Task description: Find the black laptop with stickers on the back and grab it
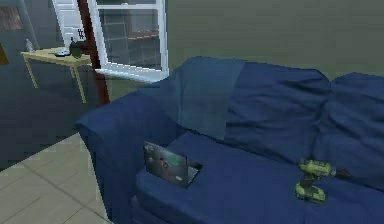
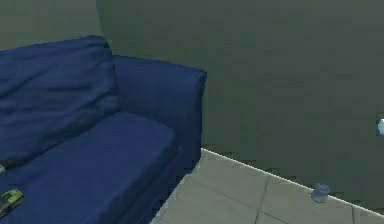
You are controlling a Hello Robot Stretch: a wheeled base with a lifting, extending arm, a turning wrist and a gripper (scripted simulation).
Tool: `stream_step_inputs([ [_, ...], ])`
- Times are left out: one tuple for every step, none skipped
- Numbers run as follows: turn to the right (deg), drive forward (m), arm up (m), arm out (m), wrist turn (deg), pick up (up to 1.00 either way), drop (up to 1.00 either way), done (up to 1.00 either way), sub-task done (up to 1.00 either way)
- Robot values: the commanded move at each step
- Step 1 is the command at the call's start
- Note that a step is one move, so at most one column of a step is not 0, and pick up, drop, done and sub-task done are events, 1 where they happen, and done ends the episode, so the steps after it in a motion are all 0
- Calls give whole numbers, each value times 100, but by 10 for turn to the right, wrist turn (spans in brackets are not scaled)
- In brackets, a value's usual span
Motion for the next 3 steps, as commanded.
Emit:
stream_step_inputs([
  [180, 0, 0, 0, 0, 0, 0, 0, 0],
  [0, 30, 0, 0, 0, 0, 0, 0, 0],
  [-450, 0, 0, 0, 0, 0, 0, 0, 0],
])
